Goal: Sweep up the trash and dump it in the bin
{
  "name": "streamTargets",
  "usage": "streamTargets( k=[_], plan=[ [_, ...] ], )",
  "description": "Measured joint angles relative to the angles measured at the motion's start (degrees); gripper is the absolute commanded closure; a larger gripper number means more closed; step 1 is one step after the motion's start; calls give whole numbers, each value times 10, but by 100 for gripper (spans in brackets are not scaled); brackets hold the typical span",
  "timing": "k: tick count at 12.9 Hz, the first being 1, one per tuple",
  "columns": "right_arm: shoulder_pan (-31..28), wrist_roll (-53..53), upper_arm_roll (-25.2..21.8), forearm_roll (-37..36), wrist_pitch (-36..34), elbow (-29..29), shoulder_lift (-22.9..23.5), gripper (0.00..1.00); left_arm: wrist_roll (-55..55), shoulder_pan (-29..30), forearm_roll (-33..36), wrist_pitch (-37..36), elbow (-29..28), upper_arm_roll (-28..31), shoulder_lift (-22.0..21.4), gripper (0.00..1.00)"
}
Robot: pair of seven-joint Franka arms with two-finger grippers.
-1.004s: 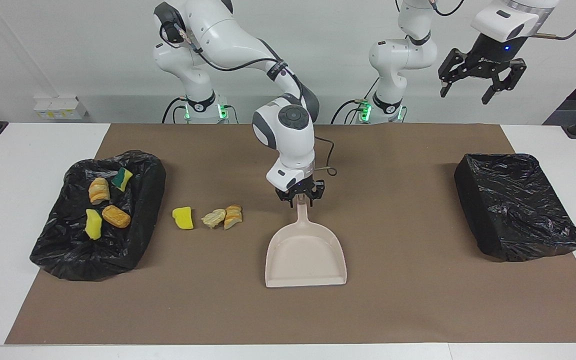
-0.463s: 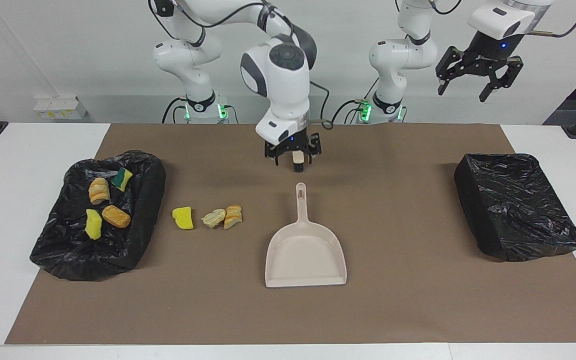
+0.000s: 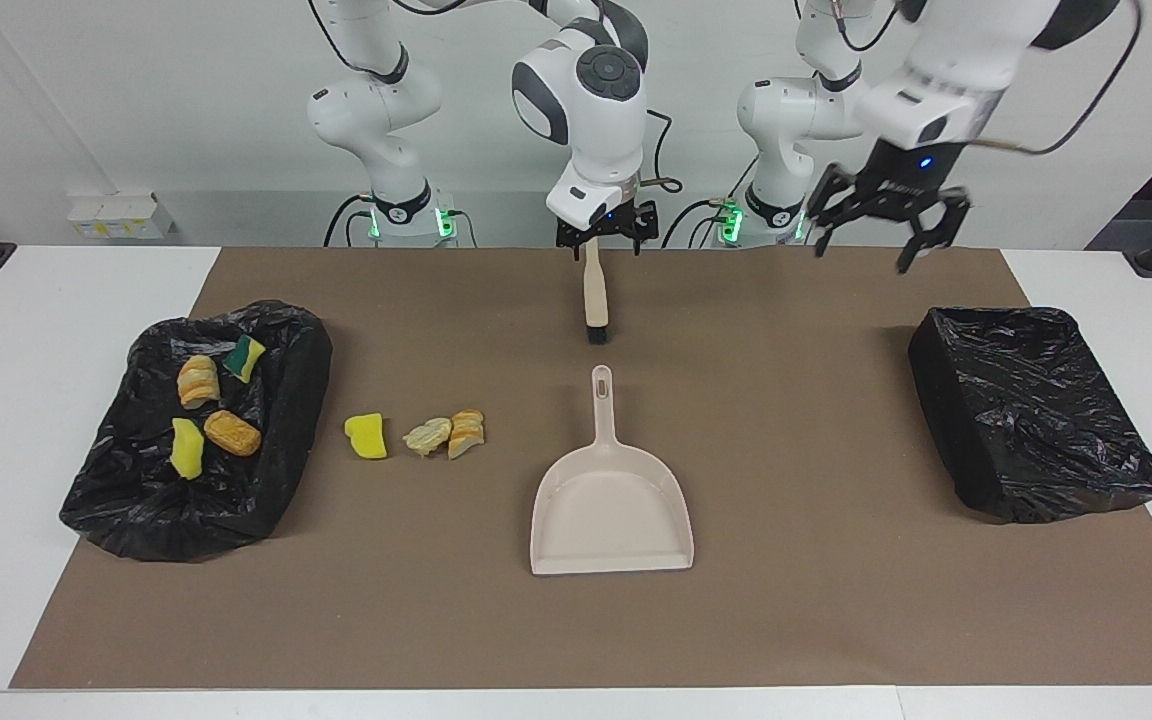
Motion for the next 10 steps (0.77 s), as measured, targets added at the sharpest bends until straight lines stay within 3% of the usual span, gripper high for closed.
streamTargets(
  k=[6, 10],
  plan=[
    [89, 41, 0, 55, 71, -218, -128, 0, -204, -134, 44, 134, -24, -1, 123, 0],
    [117, 51, 0, 62, 175, -274, -113, 0, -311, -189, 72, 205, -25, -2, 198, 0]
  ],
)
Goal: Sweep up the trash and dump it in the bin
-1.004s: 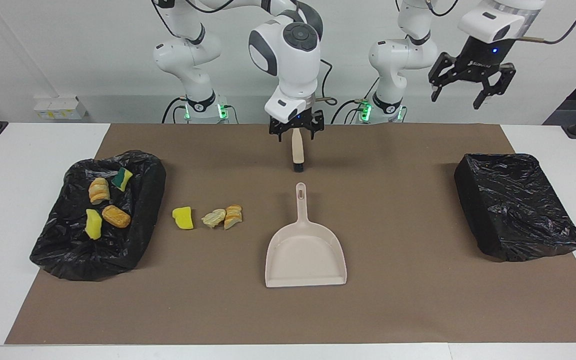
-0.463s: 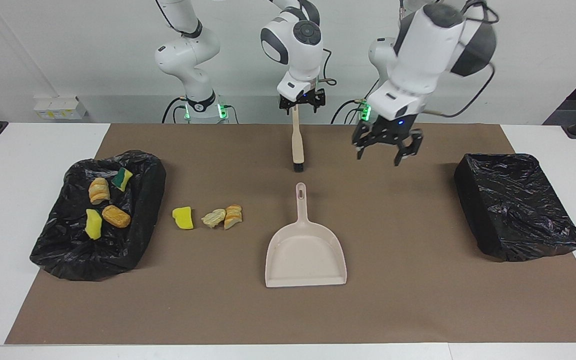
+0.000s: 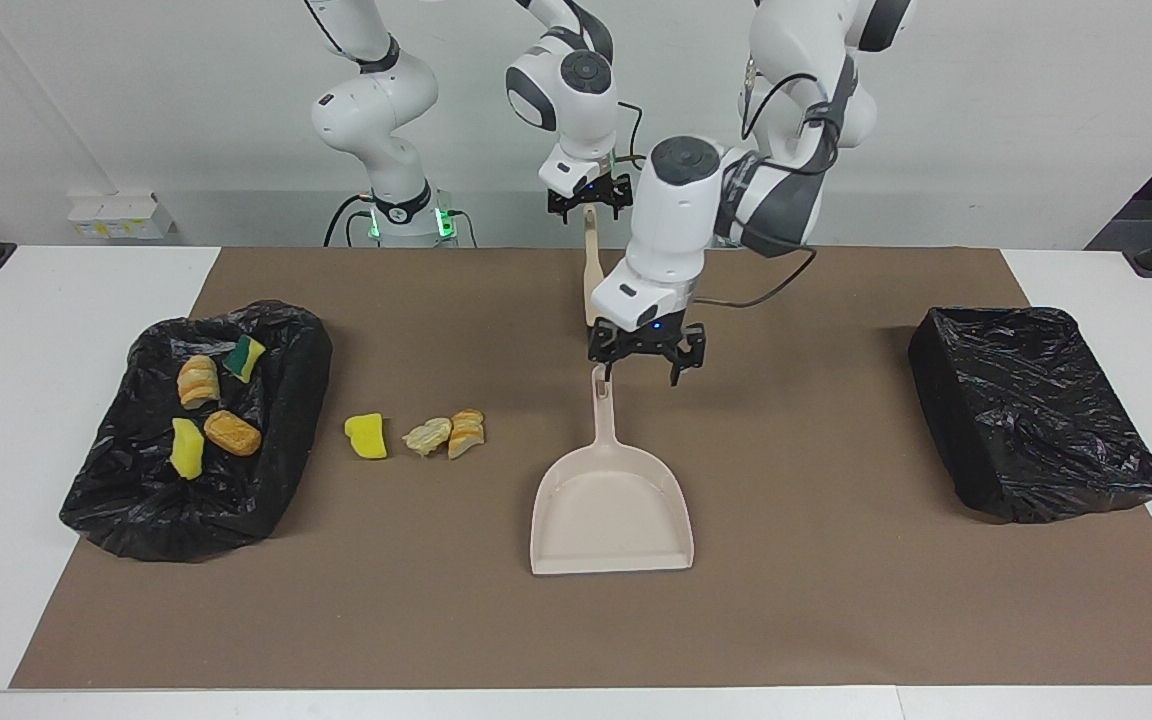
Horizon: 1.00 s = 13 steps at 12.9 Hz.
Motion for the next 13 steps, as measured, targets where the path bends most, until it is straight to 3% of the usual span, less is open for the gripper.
streamTargets(
  k=[2, 3, 5, 6, 8, 9, 10, 13],
  plan=[
    [10, 5, 0, 0, 42, -8, 32, 4, -14, -2, 0, 20, 0, 1, 17, 0],
    [11, 5, 0, 0, 49, -9, 44, 16, -15, -2, 0, 22, 0, 2, 21, 0],
    [11, 5, 0, 0, 50, -9, 49, 53, -33, -12, 16, 22, -2, 2, 39, 0],
    [11, 5, 0, 0, 50, -9, 49, 63, -53, -19, 33, 29, -2, 2, 52, 0],
    [12, 5, 0, 0, 50, -10, 49, 64, -78, -26, 48, 55, -2, 2, 70, 2],
    [12, 5, 0, 0, 50, -10, 49, 73, -80, -26, 49, 61, -2, 3, 74, 9],
    [12, 5, 0, 0, 50, -10, 49, 97, -80, -26, 49, 67, -2, 5, 74, 17],
    [12, 5, -1, 0, 50, -11, 49, 100, -81, -25, 49, 73, -1, 7, 75, 26]
  ],
)
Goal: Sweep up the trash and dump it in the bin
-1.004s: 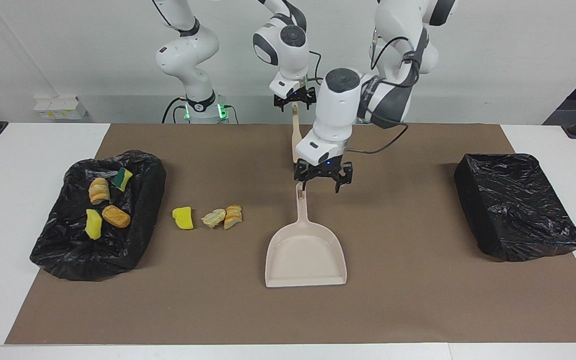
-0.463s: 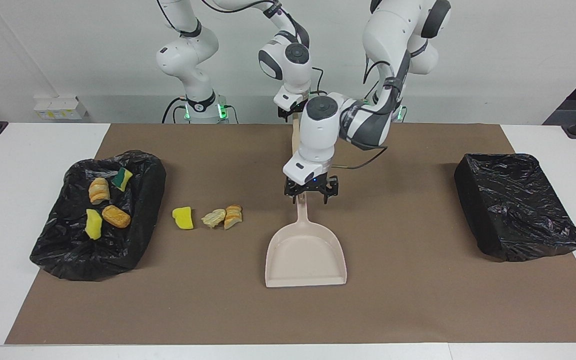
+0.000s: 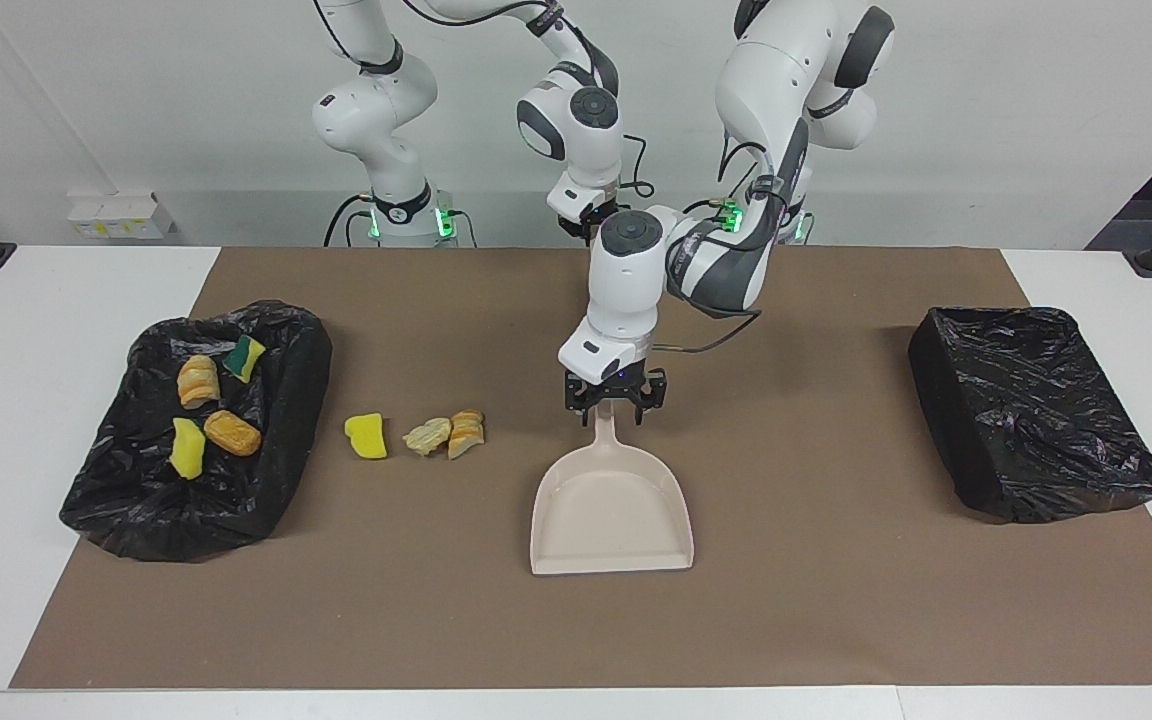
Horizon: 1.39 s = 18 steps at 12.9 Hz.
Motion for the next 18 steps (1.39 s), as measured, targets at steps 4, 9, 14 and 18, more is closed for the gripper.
streamTargets(
  k=[4, 9, 14, 18],
  plan=[
    [-5, 0, -6, -1, -13, 7, 0, 100, 1, -1, 0, 5, -9, -2, 4, 49],
    [-65, -8, -10, -44, -105, 32, -24, 100, 40, -1, 2, 6, -9, -2, 3, 100],
    [-195, -108, -13, -81, -193, 34, -76, 100, 150, 5, 4, -63, -2, 2, -22, 100],
    [-291, -152, -14, -165, -202, 39, -88, 100, 329, 17, 4, -165, -4, 4, -78, 100]
  ],
)
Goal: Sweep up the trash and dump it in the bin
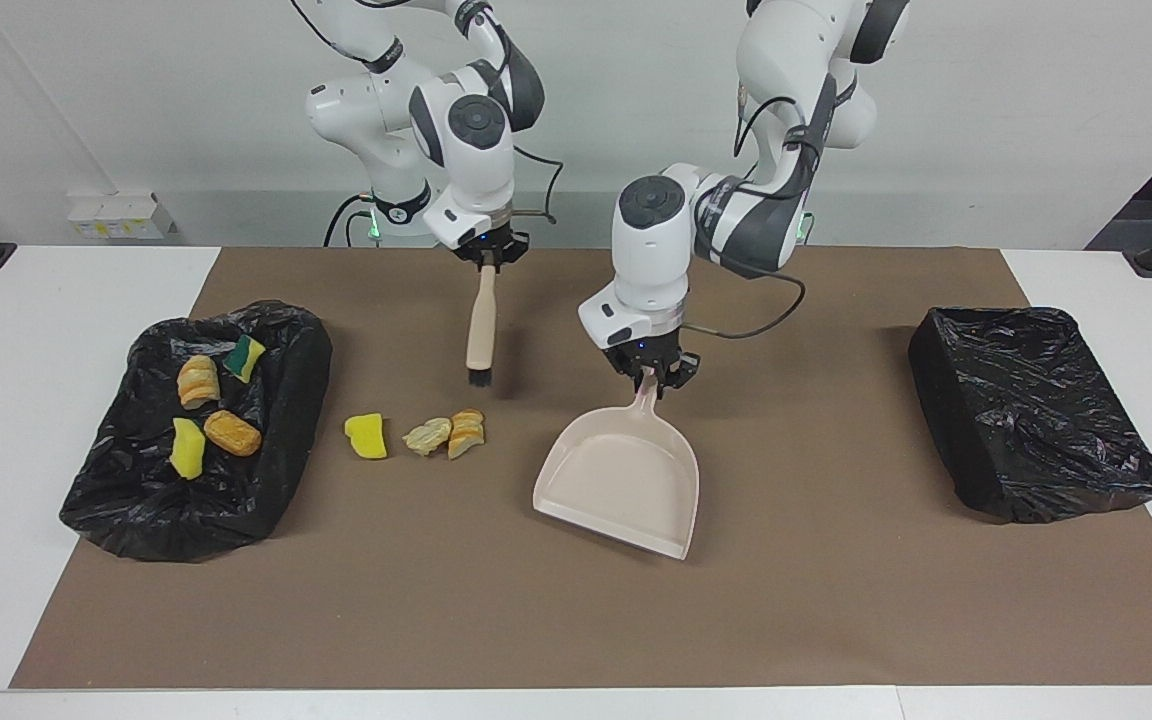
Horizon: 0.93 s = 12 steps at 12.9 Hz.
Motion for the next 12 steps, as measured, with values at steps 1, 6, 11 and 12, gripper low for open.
streamTargets(
  k=[1, 6, 11, 12],
  plan=[
    [-18, -7, 0, -28, 0, 6, 4, 100, 41, 3, 0, -3, -1, 0, -2, 100],
    [-143, -135, 0, -137, -5, 60, 66, 100, 186, 22, 0, -5, -12, 1, -1, 100],
    [-193, -186, 0, -213, 17, 75, 132, 100, 329, 23, 0, -19, -16, 1, -1, 100],
    [-192, -186, 2, -206, 17, 75, 138, 100, 353, 23, 0, -30, -16, 1, -2, 100]
  ],
)
